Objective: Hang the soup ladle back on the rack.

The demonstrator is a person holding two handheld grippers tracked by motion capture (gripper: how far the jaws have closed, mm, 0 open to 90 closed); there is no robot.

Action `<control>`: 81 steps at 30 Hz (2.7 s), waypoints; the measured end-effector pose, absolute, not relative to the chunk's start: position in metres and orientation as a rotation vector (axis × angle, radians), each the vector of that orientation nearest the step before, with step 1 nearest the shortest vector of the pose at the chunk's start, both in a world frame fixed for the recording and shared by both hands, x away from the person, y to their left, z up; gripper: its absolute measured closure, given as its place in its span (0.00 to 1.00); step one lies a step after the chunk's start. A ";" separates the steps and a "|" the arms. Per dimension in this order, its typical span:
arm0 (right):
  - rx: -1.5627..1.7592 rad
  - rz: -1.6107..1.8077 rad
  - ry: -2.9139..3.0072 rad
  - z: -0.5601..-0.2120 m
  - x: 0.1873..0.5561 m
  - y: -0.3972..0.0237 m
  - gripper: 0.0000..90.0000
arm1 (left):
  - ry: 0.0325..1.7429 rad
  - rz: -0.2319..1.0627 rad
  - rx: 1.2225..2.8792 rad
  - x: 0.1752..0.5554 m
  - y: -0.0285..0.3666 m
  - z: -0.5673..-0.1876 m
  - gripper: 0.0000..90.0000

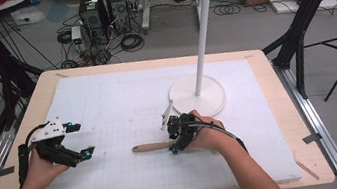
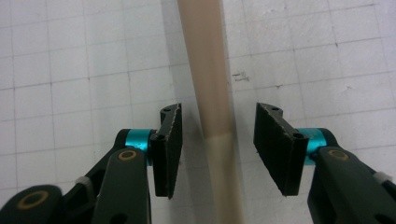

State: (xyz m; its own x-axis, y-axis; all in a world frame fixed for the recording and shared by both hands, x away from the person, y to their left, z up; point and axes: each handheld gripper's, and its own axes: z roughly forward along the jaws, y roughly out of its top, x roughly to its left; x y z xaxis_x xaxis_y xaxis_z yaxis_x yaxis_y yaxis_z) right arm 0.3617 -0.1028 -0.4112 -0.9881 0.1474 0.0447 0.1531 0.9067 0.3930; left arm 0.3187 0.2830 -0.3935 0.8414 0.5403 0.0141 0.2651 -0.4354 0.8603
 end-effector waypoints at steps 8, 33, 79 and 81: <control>-0.231 -0.600 -3.045 -0.411 0.362 -0.102 0.67 | 0.582 0.353 2.046 0.318 0.282 -0.393 0.02; -0.188 -0.556 -3.105 -0.410 0.356 -0.098 0.83 | 0.582 0.355 2.046 0.318 0.282 -0.393 0.02; -0.448 -1.469 -2.916 -0.333 0.336 -0.191 0.85 | 0.570 0.354 2.045 0.317 0.280 -0.391 0.02; -0.465 -1.527 -2.893 -0.329 0.336 -0.198 0.85 | 0.572 0.355 2.044 0.317 0.280 -0.391 0.02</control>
